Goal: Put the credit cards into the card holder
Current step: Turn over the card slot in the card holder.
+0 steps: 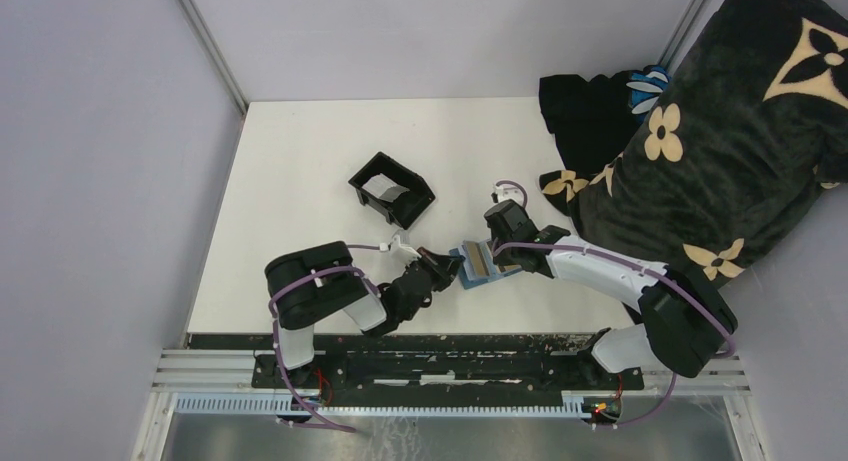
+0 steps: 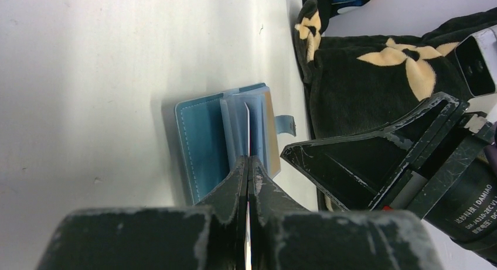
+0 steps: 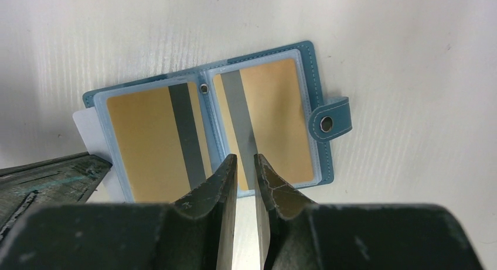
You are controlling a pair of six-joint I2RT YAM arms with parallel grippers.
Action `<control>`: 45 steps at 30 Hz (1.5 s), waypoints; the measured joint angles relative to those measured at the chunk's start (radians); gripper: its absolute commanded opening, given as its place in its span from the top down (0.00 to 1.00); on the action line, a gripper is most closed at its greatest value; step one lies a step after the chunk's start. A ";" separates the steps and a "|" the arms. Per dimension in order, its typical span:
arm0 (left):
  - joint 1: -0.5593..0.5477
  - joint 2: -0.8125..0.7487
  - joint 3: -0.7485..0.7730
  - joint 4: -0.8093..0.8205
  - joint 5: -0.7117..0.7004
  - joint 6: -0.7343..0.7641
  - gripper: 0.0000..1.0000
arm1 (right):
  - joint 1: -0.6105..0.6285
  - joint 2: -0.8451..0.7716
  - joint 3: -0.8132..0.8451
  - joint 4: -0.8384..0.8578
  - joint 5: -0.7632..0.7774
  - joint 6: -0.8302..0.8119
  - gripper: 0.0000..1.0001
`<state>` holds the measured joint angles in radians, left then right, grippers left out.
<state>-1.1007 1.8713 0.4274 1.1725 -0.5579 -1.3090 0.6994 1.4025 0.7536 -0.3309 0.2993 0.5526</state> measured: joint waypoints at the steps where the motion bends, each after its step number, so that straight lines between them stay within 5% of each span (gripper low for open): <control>1: -0.002 0.000 0.002 -0.002 -0.001 0.001 0.97 | 0.000 -0.007 0.000 -0.002 0.002 -0.001 0.77; 45: -0.046 0.008 0.099 -0.050 -0.014 0.058 0.97 | 0.000 -0.114 0.019 -0.061 0.132 -0.019 0.73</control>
<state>-1.1469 1.8790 0.5266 1.1221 -0.5720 -1.2507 0.6994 1.2888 0.7723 -0.3923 0.4309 0.5331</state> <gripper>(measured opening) 0.029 0.261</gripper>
